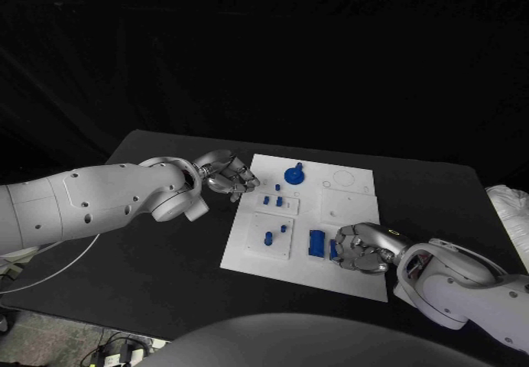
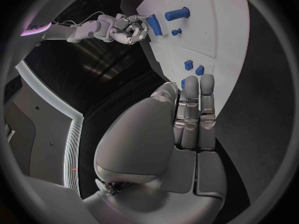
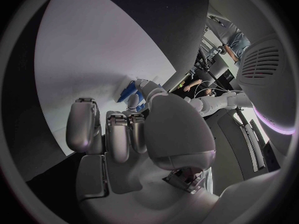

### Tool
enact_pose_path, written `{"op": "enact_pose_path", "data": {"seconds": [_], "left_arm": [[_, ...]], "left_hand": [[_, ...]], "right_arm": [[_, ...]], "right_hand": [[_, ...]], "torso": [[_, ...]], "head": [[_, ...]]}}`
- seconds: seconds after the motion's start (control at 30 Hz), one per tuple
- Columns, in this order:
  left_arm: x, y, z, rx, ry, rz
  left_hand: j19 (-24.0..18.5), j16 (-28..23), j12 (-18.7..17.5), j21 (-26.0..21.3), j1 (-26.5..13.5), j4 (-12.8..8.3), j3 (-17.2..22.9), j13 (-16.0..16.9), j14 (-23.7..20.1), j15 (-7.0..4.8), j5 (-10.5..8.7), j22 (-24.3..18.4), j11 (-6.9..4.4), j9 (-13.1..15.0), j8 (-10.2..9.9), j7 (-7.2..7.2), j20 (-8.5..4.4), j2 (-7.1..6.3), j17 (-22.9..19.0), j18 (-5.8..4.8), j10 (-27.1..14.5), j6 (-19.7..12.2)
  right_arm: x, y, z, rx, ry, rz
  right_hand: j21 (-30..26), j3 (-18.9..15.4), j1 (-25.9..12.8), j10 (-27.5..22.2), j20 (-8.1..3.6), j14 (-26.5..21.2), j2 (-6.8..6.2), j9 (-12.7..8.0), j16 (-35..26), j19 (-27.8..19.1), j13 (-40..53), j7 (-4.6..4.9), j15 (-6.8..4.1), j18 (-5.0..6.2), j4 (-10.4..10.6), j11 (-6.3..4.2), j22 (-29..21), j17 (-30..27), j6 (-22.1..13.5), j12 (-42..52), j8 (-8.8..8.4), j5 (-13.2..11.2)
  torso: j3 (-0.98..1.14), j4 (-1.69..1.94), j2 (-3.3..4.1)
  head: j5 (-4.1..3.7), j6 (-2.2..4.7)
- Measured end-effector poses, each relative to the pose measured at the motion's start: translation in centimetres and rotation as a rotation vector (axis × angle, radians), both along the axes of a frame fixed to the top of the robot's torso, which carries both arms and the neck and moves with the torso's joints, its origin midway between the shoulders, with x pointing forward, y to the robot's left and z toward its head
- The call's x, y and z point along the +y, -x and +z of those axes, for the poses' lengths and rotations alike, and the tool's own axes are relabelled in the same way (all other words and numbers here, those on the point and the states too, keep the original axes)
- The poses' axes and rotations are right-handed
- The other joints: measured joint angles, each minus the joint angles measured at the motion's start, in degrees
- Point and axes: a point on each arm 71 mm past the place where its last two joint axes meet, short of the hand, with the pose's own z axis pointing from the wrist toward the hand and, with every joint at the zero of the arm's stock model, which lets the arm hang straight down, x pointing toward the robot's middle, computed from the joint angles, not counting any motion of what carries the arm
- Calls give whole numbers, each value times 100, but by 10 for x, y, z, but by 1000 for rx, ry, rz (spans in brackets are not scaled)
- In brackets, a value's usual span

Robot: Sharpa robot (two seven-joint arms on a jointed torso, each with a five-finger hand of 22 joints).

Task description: Assemble the parts on the task board

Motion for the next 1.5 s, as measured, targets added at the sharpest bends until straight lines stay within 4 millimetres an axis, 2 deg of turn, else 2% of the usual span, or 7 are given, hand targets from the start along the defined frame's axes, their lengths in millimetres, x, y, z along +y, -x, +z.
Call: {"op": "enact_pose_path", "data": {"seconds": [0.1,0.37,0.57,0.7,0.77,1.3,1.5], "left_arm": [[0,0,0,0,0,0],[0,0,0,0,0,0],[0,0,0,1,-1,0],[0,0,0,1,-1,0],[0,0,0,1,-1,0],[0,0,0,3,-2,0],[1,0,0,-6,3,-2]], "left_hand": [[0,0,0,0,0,0,0,0,0,0,0,0,0,0,0,0,0,0,0,0,0,0],[0,0,0,0,0,0,0,0,0,0,0,0,0,0,0,0,0,0,0,0,0,0],[0,0,0,0,0,24,24,-5,0,0,29,0,20,0,0,0,0,0,-13,0,21,0],[0,0,0,0,0,24,24,-5,0,0,29,0,20,-1,0,0,0,0,-13,0,21,0],[0,0,0,0,0,24,24,-5,0,0,29,0,21,-1,0,0,0,0,-13,1,21,0],[0,0,0,0,0,12,36,-4,0,0,29,0,20,-2,0,0,0,0,-13,0,21,0],[-21,24,-37,0,-2,8,40,-4,-20,20,29,0,18,4,0,-2,21,2,-29,0,27,1]], "right_arm": [[0,0,0,0,0,-1],[0,0,0,4,-5,-5],[-1,0,0,6,-7,-14],[-1,-1,0,7,-6,-21],[-1,-1,0,8,-4,-26],[-6,-2,1,-4,-5,-58],[-12,-2,11,-49,-49,-81]], "right_hand": [[0,24,0,0,0,0,0,-1,0,0,0,-12,0,0,24,0,0,0,12,0,0,-23],[5,118,-59,0,0,0,58,30,0,0,0,-45,0,0,87,0,0,0,45,0,89,-658],[32,17,-89,0,-22,0,85,123,0,23,0,-73,0,0,165,0,-1,1,73,0,222,-1457],[32,-198,-218,0,-22,0,30,211,0,22,0,-73,0,0,208,0,-1,4,73,0,335,-2157],[32,-295,-288,0,-22,0,-12,246,0,22,0,-73,0,0,252,0,-1,4,73,0,355,-2349],[100,-960,-524,22,-43,0,-217,378,0,44,0,-96,0,0,516,-22,3,3,51,0,488,-2408],[272,-1307,-794,22,-103,1,-225,387,0,104,0,-95,-42,0,814,-63,3,3,51,0,532,-2408]], "torso": [[0,0,0],[-1,-3,0],[0,-2,1],[0,-2,1],[-1,-1,1],[1,-2,-1],[1,-3,-5]], "head": [[1,0],[-3,0],[-1,0],[1,0],[1,0],[8,0],[14,0]]}}
